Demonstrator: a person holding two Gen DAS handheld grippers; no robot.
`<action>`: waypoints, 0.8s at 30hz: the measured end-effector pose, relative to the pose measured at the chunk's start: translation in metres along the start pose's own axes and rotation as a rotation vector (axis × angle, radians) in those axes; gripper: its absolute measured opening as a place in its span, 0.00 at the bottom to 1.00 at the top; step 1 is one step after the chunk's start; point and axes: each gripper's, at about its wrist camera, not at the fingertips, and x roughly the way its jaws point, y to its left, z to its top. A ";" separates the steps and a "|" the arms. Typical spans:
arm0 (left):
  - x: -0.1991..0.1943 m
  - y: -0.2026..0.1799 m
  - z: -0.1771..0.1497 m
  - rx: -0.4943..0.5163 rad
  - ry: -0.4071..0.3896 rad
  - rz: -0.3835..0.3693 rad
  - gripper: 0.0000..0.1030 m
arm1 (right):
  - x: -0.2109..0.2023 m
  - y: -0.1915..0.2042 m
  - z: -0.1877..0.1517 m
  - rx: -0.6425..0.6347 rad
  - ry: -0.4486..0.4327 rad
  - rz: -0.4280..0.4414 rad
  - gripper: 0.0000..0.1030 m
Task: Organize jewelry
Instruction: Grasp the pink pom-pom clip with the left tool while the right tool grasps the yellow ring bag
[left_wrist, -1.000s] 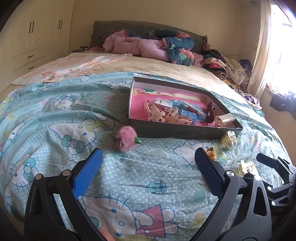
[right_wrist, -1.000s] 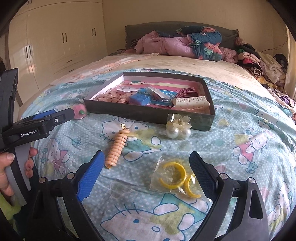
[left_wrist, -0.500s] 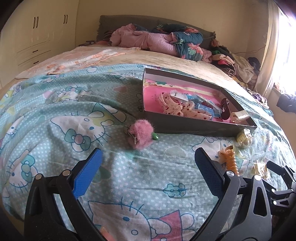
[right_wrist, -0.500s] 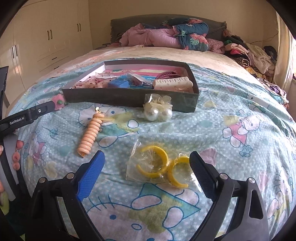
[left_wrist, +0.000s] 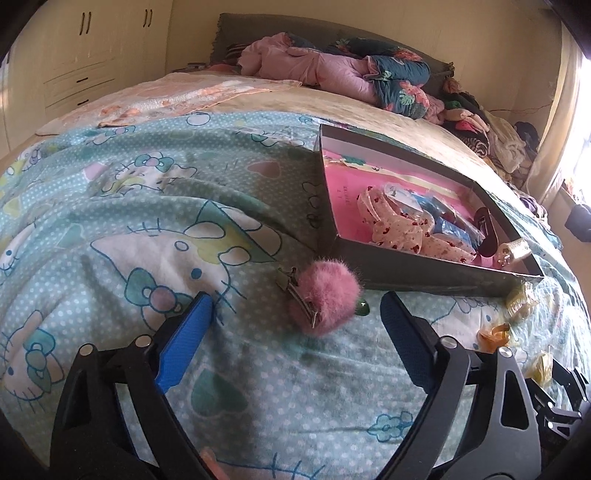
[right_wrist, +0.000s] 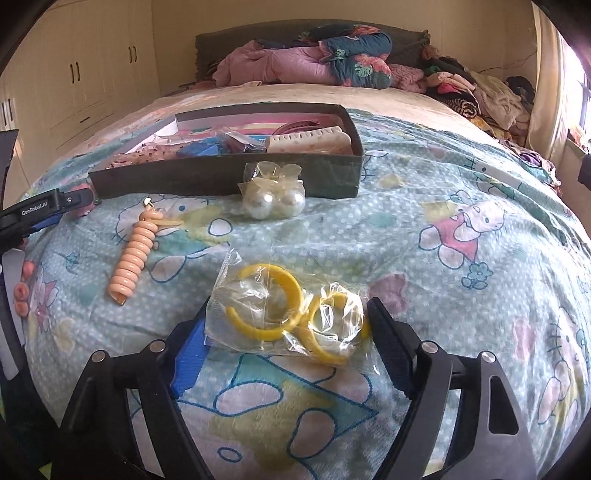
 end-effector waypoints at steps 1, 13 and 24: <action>0.000 -0.002 0.001 0.006 -0.001 -0.007 0.68 | 0.000 0.000 0.000 0.000 -0.001 0.000 0.74; -0.004 -0.018 -0.003 0.071 0.010 -0.047 0.26 | -0.006 0.008 0.005 -0.010 -0.019 0.052 0.57; -0.031 -0.033 -0.012 0.107 -0.010 -0.106 0.24 | -0.016 0.016 0.012 -0.014 -0.033 0.096 0.56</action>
